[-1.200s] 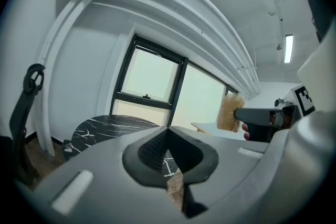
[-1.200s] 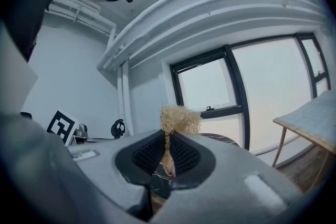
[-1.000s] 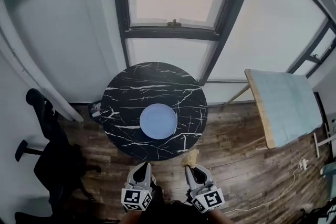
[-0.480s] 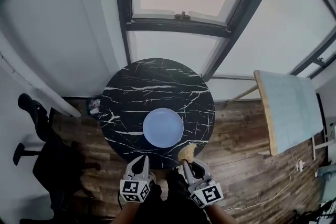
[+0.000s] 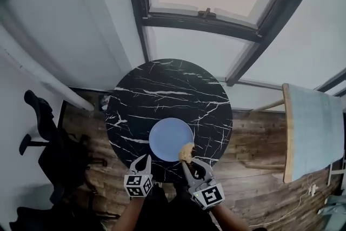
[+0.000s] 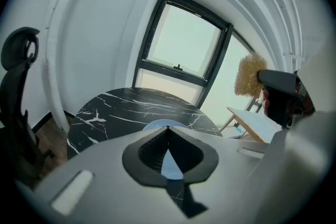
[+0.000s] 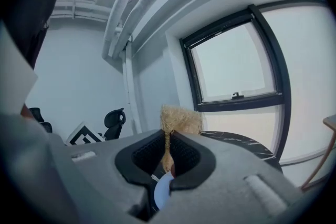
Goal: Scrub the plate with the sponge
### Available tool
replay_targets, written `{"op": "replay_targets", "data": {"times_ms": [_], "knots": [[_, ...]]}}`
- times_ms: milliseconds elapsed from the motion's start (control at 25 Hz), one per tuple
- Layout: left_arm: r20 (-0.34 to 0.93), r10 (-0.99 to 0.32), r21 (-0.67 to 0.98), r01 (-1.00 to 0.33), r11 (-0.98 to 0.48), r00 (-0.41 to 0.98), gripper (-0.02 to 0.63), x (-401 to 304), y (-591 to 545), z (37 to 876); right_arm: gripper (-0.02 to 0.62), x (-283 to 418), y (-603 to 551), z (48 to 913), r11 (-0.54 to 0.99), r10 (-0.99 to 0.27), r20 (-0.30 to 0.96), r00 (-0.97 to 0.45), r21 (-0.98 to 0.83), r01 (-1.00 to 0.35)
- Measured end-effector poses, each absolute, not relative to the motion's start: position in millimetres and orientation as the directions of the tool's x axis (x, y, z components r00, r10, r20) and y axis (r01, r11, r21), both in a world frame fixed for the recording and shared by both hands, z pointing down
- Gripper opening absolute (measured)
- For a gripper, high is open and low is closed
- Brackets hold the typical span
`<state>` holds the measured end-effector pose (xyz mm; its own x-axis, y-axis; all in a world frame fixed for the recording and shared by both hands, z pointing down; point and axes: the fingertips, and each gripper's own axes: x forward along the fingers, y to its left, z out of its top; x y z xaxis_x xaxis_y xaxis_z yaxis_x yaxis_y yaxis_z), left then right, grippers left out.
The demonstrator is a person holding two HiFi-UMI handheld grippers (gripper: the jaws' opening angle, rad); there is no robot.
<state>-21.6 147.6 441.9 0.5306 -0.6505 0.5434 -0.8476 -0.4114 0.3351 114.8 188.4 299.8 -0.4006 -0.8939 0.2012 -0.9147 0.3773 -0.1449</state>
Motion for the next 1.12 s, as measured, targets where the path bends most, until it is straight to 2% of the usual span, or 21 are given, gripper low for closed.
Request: {"op": "replay_targets", "data": {"times_ms": [120,160,400,880,1120], "knots": [[0.6,-0.633,0.319,-0.872,-0.372,0.489,0.008,-18.8,141.0,471.6,0.028,116.2,172.7,315.1,0.429,-0.859,0.234,-0.456,-0.16,-0.889],[0.616,-0.624,0.323,-0.877,-0.356,0.48,0.047,-18.6,138.0,481.8,0.028,116.5,166.8,320.0,0.438,-0.849,0.25,-0.465,-0.159,-0.885],[0.672,-0.596,0.341,-0.898,-0.278,0.44,0.061,-27.0,126.4,534.9,0.028,106.3,151.5,350.4,0.466,-0.816,0.308,-0.489,-0.151,-0.872],[0.761,-0.413,0.422,-0.866,-0.268,0.499,0.139,-18.7,123.5,614.7,0.029,74.3,134.5,421.8,0.479,-0.764,0.415,-0.494,-0.149,-0.865],[0.777,-0.342,0.457,-0.848,-0.269,0.528,0.143,-12.9,118.5,631.6,0.028,59.3,129.2,447.7,0.477,-0.741,0.455,-0.495,-0.163,-0.864]]}}
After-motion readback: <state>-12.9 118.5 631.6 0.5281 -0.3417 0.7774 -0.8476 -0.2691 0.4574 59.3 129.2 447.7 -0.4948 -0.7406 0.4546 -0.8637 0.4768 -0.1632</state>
